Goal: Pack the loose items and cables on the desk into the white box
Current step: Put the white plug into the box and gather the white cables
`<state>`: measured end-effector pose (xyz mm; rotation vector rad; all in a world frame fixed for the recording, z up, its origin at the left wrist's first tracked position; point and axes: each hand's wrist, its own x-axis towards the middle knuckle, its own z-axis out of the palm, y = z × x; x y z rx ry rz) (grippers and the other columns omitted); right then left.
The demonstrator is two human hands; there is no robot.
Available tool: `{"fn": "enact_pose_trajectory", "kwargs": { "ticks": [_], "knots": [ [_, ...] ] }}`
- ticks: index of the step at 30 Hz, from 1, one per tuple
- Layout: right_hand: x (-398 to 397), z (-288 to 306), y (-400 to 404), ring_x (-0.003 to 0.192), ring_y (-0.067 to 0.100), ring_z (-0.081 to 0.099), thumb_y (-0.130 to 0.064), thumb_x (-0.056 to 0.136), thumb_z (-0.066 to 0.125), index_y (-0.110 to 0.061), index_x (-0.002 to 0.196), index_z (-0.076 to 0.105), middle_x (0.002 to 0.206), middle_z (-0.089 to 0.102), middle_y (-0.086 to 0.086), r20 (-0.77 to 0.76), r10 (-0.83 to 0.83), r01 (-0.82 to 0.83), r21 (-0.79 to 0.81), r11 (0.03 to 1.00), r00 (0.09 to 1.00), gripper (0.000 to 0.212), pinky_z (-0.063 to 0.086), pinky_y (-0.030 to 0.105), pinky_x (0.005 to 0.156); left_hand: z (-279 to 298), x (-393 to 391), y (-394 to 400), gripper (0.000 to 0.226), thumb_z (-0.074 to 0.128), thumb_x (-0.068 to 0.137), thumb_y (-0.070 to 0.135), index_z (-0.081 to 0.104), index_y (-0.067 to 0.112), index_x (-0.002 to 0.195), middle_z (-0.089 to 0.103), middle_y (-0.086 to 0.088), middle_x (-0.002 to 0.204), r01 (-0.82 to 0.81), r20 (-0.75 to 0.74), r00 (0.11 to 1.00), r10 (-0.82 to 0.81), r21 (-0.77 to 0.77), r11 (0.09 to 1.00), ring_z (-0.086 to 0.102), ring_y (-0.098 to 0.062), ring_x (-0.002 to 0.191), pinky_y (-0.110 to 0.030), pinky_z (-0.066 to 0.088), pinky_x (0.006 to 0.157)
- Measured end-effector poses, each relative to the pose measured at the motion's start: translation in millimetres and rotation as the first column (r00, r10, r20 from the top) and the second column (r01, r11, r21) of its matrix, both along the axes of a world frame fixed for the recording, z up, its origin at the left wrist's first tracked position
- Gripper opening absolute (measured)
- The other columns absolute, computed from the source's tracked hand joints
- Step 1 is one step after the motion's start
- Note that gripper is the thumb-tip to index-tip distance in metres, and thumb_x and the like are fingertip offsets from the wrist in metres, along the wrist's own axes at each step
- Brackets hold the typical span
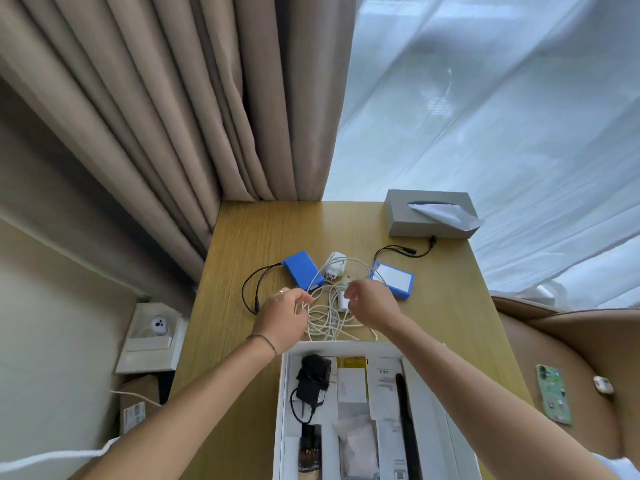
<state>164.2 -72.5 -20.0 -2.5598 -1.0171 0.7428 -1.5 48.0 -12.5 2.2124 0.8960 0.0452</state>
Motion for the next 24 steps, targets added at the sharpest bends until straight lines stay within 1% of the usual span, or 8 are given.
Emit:
{"fn": "enact_pose_trajectory", "kwargs": {
  "ticks": [2,4,6,10,16,20,22,24],
  "knots": [
    [7,-12,11,0.108,0.024,0.066,-0.006,0.089,0.063,-0.017,0.119,0.069,0.119,0.072,0.006,0.030,0.095,-0.094,-0.059,0.994,0.995,0.033,0.056,0.035,0.088,-5,4,5,0.028,0.054,0.092,0.013,0.068,0.030,0.109,0.060,0.011,0.108,0.012,-0.014,1.000,-0.012,-0.005,1.000,0.061,-0.007,0.091,-0.018,0.046,0.069],
    [12,-22,19,0.106,0.027,0.065,-0.007,0.086,0.068,-0.016,0.120,0.067,0.118,0.069,0.008,0.066,0.178,-0.169,-0.128,0.977,0.982,0.035,0.053,0.034,0.081,-9,7,11,0.028,0.053,0.092,0.013,0.068,0.030,0.108,0.060,0.011,0.108,0.024,-0.029,0.999,-0.024,0.001,1.000,0.060,-0.006,0.086,-0.018,0.047,0.069],
    [15,-29,25,0.104,0.029,0.064,-0.007,0.086,0.068,-0.014,0.118,0.065,0.116,0.067,0.009,0.121,0.249,-0.225,-0.187,0.956,0.961,0.033,0.054,0.036,0.079,-11,11,18,0.028,0.053,0.091,0.013,0.068,0.029,0.108,0.060,0.011,0.108,0.027,-0.040,0.999,-0.027,0.012,1.000,0.060,-0.008,0.090,-0.024,0.051,0.076],
    [14,-38,33,0.097,0.030,0.065,-0.010,0.085,0.069,-0.009,0.108,0.065,0.107,0.066,0.010,0.233,0.306,-0.257,-0.220,0.941,0.923,0.024,0.048,0.036,0.069,-16,18,30,0.028,0.053,0.092,0.013,0.069,0.028,0.109,0.061,0.010,0.110,0.037,-0.060,0.998,-0.035,0.034,0.999,0.059,-0.008,0.098,-0.027,0.051,0.083],
    [12,-51,41,0.097,0.030,0.065,-0.001,0.086,0.063,-0.008,0.107,0.065,0.107,0.064,0.012,0.260,0.362,-0.295,-0.262,0.919,0.895,0.022,0.053,0.040,0.075,-24,33,47,0.029,0.053,0.090,0.013,0.069,0.028,0.109,0.063,0.009,0.109,0.045,-0.066,0.997,-0.042,0.051,0.998,0.059,-0.008,0.098,-0.026,0.050,0.084],
    [18,-48,39,0.094,0.030,0.067,-0.005,0.081,0.065,-0.014,0.104,0.068,0.101,0.070,0.007,0.204,0.207,-0.190,-0.101,0.977,0.957,0.025,0.053,0.037,0.072,-30,49,64,0.027,0.054,0.089,0.011,0.069,0.028,0.104,0.066,0.008,0.108,0.015,-0.064,0.998,-0.012,0.047,0.999,0.061,-0.009,0.097,-0.026,0.049,0.083],
    [24,-44,35,0.094,0.023,0.068,-0.018,0.080,0.072,-0.020,0.111,0.070,0.103,0.073,0.000,0.068,0.024,-0.029,0.072,0.997,0.997,0.030,0.054,0.034,0.074,-33,60,72,0.027,0.053,0.089,0.009,0.070,0.025,0.105,0.067,0.006,0.110,-0.001,-0.071,0.997,0.003,0.021,1.000,0.063,-0.012,0.101,-0.029,0.052,0.087],
    [27,-34,28,0.091,0.014,0.070,-0.023,0.074,0.083,-0.022,0.112,0.072,0.103,0.074,-0.007,-0.174,-0.160,0.198,0.233,0.952,0.972,0.040,0.057,0.033,0.079,-36,74,77,0.028,0.052,0.090,0.007,0.070,0.021,0.107,0.068,0.004,0.111,0.004,-0.070,0.998,-0.004,0.005,1.000,0.063,-0.013,0.103,-0.028,0.051,0.088]
  ]
}}
